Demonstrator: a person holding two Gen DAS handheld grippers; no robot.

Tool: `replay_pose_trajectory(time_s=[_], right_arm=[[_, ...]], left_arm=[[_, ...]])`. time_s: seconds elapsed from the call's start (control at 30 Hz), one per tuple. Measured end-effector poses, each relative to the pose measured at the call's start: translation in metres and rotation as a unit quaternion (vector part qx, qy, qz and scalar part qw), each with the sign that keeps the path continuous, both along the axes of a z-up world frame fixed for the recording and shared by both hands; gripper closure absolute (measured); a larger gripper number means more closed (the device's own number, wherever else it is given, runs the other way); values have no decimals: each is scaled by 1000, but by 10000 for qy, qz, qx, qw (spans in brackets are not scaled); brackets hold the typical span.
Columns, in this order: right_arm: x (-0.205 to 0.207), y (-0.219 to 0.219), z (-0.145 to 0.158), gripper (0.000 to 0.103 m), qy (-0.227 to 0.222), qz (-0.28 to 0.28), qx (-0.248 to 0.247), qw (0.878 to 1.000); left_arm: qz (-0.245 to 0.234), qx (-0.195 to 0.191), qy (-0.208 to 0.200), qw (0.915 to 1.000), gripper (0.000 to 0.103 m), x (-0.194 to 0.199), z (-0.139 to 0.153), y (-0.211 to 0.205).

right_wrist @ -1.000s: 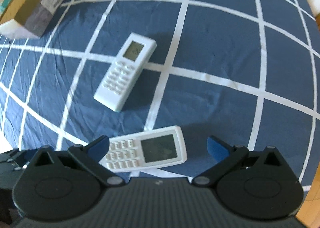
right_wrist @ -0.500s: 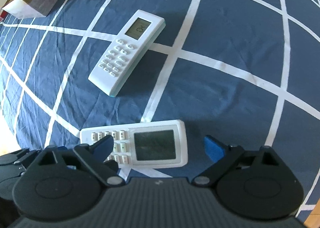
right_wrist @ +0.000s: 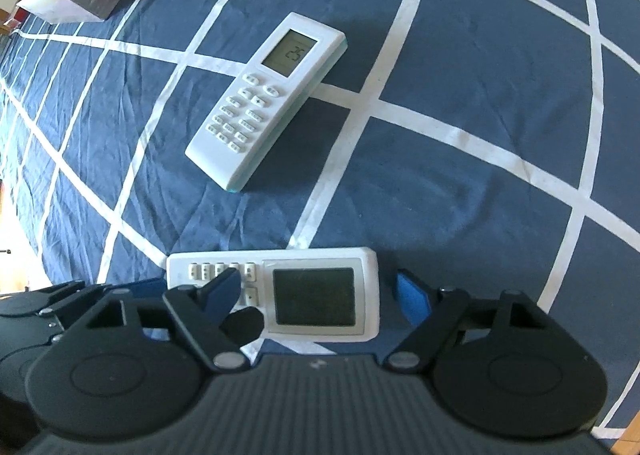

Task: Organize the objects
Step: 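Close the right gripper on the white air-conditioner remote, then lift and carry the remote with the right gripper toward the box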

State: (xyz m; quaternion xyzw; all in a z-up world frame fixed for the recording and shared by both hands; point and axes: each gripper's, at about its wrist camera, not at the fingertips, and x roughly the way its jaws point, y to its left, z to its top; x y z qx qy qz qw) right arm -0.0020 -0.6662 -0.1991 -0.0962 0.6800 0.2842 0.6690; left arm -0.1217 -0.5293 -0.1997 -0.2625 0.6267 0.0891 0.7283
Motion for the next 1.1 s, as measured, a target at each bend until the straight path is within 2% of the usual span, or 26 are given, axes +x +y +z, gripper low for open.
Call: replay_pose_trajectory(time_s=[0.03,0.1,0.43,0.73,0.97,1.1], right_arm=[[0,-1,0,25,22,-15,30,10000],[1,0,3,29,34,-3,63,10000],[-2,7,8,29,-37,-8,10,10000],[-8,27,42,30,-199,25,262,9995],[7,47,72,30,-399,76,518,9978],[15,64,79,30,-485,72,653,9967]], left_arm=[[-15,-47,-21,10000,32,0,0,-1],[-30,-72,-25,10000,33,1,0,-1],[-75,-98,2,9999,33,0,4,5],[-1,195,-170,9997,33,1,45,30],[66,431,-372,9984,33,12,75,50],[41,565,-473,9973,33,20,87,61]])
